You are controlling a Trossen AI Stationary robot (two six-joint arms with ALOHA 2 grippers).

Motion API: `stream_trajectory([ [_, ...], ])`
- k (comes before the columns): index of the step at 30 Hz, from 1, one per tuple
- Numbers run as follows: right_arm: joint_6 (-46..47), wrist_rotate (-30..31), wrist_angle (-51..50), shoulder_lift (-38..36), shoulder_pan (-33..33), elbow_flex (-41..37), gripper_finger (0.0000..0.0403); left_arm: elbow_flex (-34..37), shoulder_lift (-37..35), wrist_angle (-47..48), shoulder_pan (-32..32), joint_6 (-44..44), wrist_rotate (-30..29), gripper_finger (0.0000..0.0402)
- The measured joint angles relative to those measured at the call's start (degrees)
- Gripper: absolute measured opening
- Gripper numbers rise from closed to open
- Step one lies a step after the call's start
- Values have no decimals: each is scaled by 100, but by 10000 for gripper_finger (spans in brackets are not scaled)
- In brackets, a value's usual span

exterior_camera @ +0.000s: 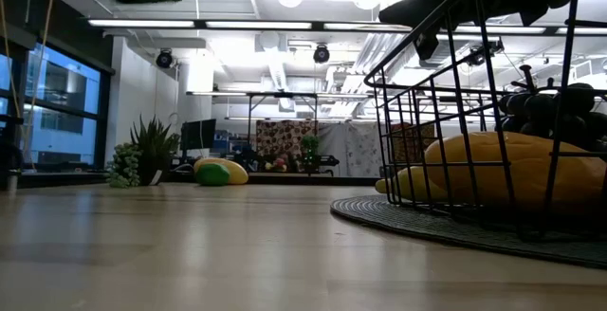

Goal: Build produce basket
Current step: Put the green lime into the black basket

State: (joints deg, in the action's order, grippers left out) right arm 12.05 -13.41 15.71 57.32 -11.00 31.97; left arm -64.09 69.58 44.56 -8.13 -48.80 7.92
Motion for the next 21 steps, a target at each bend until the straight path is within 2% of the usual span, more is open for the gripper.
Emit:
stream_trajectory([
  [4,188,-4,62,0,0,0,0,-254,-605,-631,954,941,-668,291],
  [7,251,-4,193,0,4,0,0,-223,-989,-1660,1494,1817,-1085,291],
  [12,367,-4,639,0,13,0,0,-38,-1263,-3076,2031,2853,-1206,291],
  [16,459,-4,1012,0,13,0,0,401,-1263,-3655,2097,3057,-1239,291],
  [21,459,-4,1209,-2,13,0,0,1592,-1165,-5180,2058,2615,-1209,291],
])
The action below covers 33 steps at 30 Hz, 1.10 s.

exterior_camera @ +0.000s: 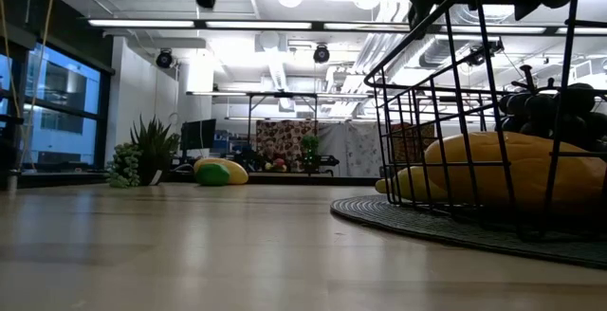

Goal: Build produce basket
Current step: Put the green lime into the black basket

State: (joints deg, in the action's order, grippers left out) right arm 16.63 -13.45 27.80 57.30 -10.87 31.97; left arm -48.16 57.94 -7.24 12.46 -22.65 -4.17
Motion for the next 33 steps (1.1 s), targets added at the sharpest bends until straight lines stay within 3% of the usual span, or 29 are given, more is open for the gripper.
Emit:
stream_trajectory([
  [4,-10,-1,29,0,0,0,0,871,153,-1373,-44,-440,51,291],
  [7,-12,0,29,0,0,0,0,1171,323,-1888,-128,-611,50,291],
  [19,-1,5,51,0,0,0,0,1202,454,-2016,-211,-496,45,291],
  [25,428,145,264,81,92,78,3,1195,528,-2014,-280,-224,-49,291],
  [29,393,268,-147,350,304,549,36,1191,591,-2080,-287,-221,-146,291],
  [33,253,499,-959,704,439,1172,110,1194,710,-2177,-287,-174,-144,291],
])
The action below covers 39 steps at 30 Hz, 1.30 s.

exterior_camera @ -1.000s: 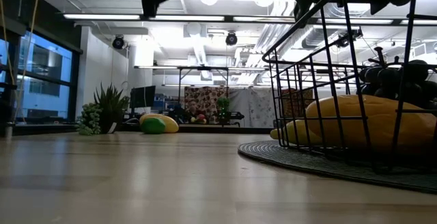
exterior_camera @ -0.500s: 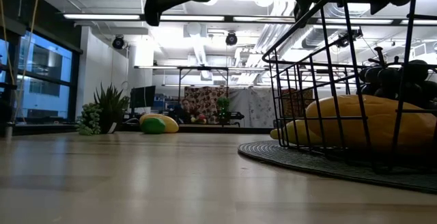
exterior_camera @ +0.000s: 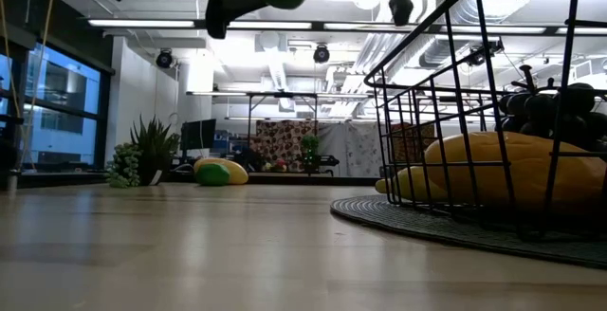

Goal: Build produce basket
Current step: Put the green lime into the black basket

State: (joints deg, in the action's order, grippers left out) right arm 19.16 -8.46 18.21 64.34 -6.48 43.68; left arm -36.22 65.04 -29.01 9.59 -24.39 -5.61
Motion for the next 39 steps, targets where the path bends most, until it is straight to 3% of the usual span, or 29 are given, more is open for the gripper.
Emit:
stream_trajectory([
  [7,13,179,-833,419,22,801,264,-102,168,-74,-29,86,40,291],
  [12,38,179,-1279,541,22,1021,319,-177,192,-88,-64,241,44,291],
  [19,245,55,-1118,850,115,1047,326,-179,229,-177,-85,263,45,291],
  [26,194,-104,-630,1214,291,1044,326,-611,716,-237,-285,551,46,291],
  [39,286,-310,-660,1239,291,1040,326,-1045,1298,-212,-414,637,46,291],
])
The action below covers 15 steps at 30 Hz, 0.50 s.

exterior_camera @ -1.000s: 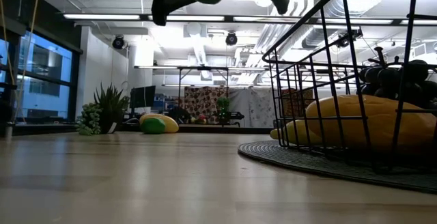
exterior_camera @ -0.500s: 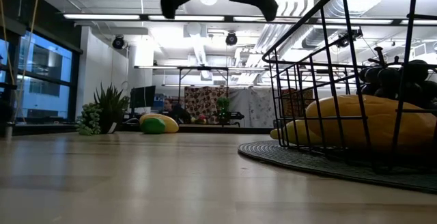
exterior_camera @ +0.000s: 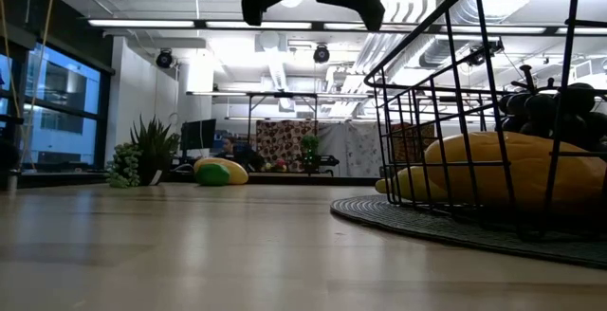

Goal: Build produce basket
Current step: Put the green lime into the black basket

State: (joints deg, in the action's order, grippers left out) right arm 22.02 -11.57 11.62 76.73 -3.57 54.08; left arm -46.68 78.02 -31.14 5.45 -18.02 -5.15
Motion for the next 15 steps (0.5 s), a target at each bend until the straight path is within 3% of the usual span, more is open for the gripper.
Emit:
stream_trajectory([
  [15,4,-138,4,0,-2,0,298,-2,0,0,0,24,2,292],
])
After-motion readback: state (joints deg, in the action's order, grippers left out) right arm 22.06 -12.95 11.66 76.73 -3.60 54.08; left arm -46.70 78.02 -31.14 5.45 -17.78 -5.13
